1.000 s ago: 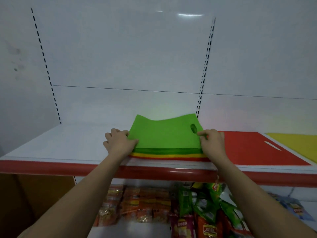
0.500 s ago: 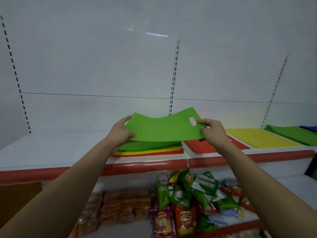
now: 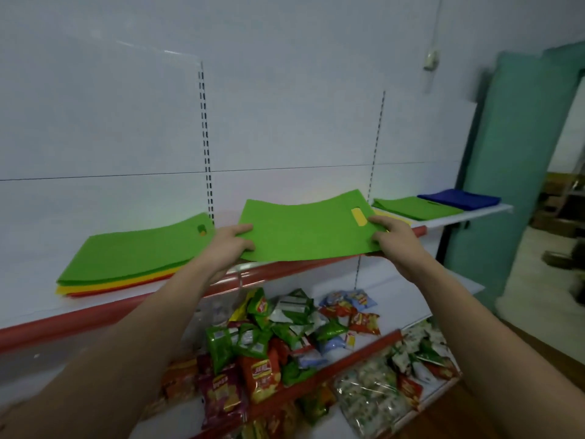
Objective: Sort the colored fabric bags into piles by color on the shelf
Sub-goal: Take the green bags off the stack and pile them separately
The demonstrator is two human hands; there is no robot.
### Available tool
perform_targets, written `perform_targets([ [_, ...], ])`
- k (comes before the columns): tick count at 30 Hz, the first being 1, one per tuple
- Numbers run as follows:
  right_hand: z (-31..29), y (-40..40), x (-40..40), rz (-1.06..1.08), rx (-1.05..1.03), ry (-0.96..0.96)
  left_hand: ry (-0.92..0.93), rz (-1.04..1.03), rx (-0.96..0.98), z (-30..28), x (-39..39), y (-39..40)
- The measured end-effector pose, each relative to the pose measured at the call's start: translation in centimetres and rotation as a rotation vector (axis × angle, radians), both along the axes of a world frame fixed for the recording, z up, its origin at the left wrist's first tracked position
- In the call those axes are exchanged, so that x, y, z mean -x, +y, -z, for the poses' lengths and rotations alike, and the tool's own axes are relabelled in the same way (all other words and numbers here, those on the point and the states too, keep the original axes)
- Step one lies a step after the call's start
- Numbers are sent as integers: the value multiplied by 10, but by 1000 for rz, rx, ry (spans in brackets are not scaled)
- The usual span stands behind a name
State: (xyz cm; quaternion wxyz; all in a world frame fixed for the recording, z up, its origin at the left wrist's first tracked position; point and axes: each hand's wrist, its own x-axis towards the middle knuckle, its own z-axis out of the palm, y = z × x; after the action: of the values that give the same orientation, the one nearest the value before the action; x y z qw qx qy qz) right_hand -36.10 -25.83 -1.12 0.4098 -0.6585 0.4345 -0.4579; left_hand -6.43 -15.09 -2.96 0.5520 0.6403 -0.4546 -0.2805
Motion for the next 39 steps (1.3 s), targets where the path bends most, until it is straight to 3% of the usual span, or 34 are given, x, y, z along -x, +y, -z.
perform_targets([
  [17, 43, -75, 288, 233, -71, 63, 64, 281, -56, 39, 255, -147],
  [25, 69, -123, 362, 349, -82, 123, 38, 388, -90, 54, 321, -231],
  [39, 83, -256, 424, 542, -53, 104, 1, 496, -15, 93, 399, -421],
])
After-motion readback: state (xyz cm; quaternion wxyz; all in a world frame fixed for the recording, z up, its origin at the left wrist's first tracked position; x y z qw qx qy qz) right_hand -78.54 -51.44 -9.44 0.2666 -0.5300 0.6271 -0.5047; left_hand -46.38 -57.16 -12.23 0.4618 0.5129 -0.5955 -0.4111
